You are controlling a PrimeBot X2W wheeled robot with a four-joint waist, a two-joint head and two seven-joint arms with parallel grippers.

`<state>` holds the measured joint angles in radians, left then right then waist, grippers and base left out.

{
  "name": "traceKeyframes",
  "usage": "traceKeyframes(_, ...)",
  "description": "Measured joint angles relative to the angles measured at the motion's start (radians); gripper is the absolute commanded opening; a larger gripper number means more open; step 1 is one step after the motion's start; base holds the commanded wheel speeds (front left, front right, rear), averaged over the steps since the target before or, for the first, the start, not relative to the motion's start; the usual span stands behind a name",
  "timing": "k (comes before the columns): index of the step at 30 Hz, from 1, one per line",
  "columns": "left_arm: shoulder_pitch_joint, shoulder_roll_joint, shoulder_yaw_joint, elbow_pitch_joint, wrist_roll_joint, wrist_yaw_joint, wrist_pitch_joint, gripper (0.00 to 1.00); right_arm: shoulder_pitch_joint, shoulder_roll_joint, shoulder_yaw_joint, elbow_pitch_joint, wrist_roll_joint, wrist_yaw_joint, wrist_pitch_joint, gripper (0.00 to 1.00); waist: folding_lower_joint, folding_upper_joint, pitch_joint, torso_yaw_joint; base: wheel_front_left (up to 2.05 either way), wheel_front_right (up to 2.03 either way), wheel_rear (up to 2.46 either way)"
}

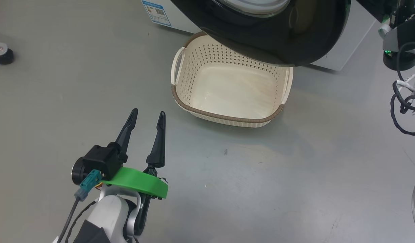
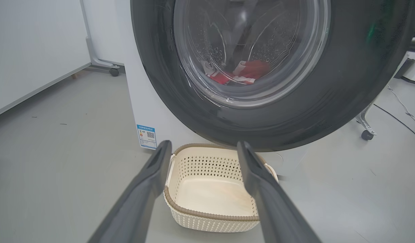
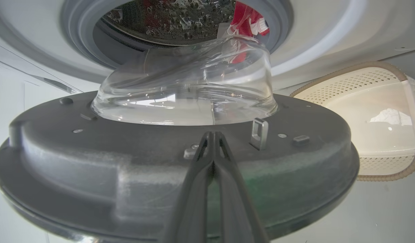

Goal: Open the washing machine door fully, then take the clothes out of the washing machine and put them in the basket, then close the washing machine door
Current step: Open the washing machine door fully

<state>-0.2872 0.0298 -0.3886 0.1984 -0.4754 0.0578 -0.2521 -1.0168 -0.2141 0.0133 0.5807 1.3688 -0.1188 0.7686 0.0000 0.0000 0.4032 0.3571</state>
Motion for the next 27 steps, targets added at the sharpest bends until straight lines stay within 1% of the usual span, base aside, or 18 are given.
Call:
traceKeyframes(3,0.000,0.000,0.000,0.001,0.000,0.000,0.000,1.00,0.000,0.002,0.004,0.018,0.004,-0.007,0.024,0.00,0.0000,0.0000,-0.004,0.001,0.00,0.00,0.00)
traceKeyframes(11,0.000,0.000,-0.005,0.014,0.000,0.001,0.000,1.00,0.019,0.012,0.003,0.064,0.038,-0.007,0.077,0.00,0.0000,0.0000,-0.034,0.009,0.00,0.00,0.00)
traceKeyframes(13,0.000,0.000,-0.004,0.017,0.000,0.007,0.000,1.00,0.031,0.023,0.003,0.074,0.050,-0.007,0.094,0.00,0.0000,0.0000,-0.044,0.012,0.00,0.00,0.00)
traceKeyframes(18,0.002,0.000,-0.004,0.021,0.000,0.007,0.000,1.00,0.064,0.064,0.014,0.099,0.059,-0.007,0.119,0.00,0.0000,0.0000,-0.072,0.014,0.00,0.00,0.00)
traceKeyframes(27,0.026,0.000,0.000,0.026,0.000,0.008,0.000,1.00,0.121,0.109,0.031,0.129,0.096,-0.008,0.165,0.00,0.0000,0.0000,-0.121,0.016,0.00,0.00,0.00)
